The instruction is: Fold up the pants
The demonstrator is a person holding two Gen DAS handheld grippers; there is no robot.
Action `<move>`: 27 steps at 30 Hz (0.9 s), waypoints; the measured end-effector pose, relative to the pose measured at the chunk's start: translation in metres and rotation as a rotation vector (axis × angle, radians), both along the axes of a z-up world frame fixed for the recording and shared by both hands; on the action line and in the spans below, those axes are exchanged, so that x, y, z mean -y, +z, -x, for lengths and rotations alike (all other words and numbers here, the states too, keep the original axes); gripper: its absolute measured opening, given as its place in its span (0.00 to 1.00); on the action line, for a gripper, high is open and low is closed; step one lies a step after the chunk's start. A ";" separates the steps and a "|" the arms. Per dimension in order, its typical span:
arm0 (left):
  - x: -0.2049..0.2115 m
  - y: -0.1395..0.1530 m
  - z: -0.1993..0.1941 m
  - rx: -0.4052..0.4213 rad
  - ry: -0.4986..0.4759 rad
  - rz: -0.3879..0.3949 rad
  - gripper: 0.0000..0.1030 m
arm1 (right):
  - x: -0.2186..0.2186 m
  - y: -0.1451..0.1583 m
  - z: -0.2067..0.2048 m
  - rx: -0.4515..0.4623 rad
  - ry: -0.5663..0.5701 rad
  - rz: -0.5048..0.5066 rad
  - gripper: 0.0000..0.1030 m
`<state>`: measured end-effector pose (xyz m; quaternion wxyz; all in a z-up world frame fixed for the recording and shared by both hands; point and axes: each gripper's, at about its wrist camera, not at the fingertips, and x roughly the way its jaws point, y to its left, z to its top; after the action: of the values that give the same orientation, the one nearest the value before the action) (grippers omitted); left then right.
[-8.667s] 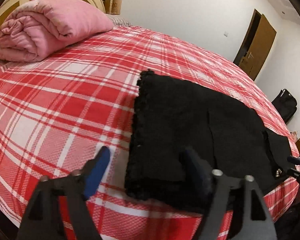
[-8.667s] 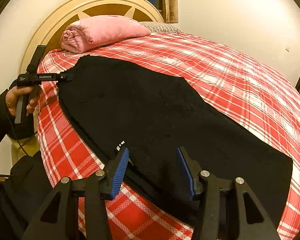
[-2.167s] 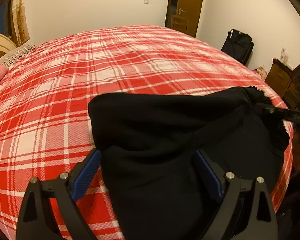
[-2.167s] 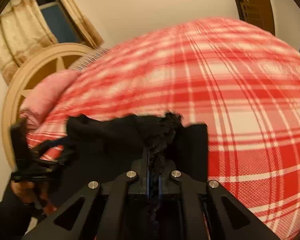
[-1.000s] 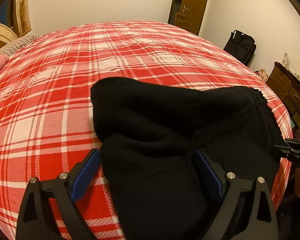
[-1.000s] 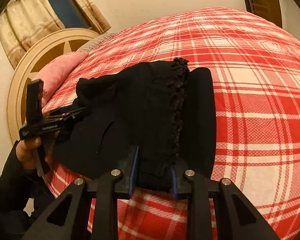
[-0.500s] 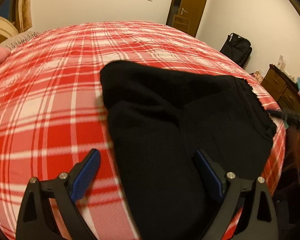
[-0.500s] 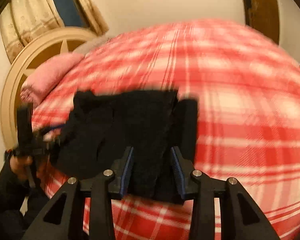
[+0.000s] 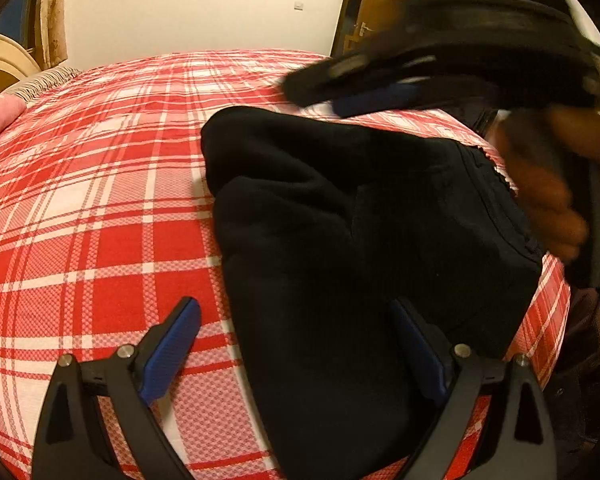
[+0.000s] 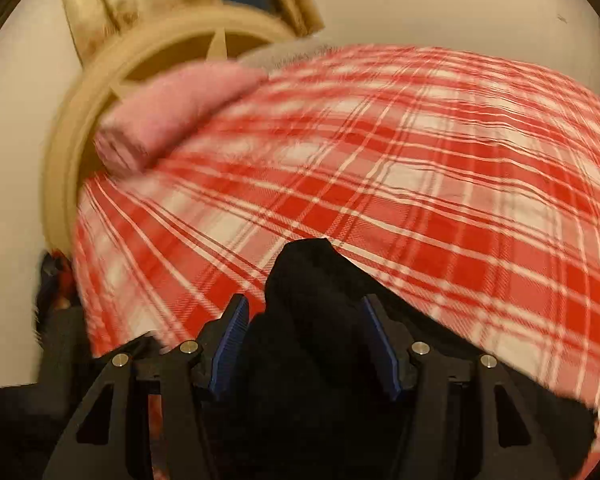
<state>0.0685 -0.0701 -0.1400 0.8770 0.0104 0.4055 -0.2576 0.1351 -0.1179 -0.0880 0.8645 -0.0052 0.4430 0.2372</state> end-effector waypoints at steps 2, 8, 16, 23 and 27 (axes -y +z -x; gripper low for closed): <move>-0.001 -0.001 0.000 0.003 -0.003 0.007 0.94 | -0.012 -0.017 -0.012 -0.046 0.023 0.047 0.12; -0.006 -0.001 0.009 0.014 -0.003 0.023 0.95 | 0.020 -0.057 -0.046 -0.180 -0.037 -0.054 0.10; -0.017 0.003 0.025 0.006 0.042 0.026 0.95 | 0.036 -0.030 -0.020 -0.064 -0.040 -0.097 0.31; -0.015 0.001 0.039 -0.002 0.036 0.029 0.97 | 0.076 -0.012 0.033 -0.017 -0.101 -0.034 0.34; -0.003 0.009 0.038 0.005 0.021 0.006 0.98 | 0.096 -0.026 0.042 0.000 -0.140 -0.022 0.34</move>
<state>0.0301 -0.0666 -0.1311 0.8806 0.0043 0.4028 -0.2495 0.0930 -0.2138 -0.1137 0.8791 0.0354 0.4395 0.1811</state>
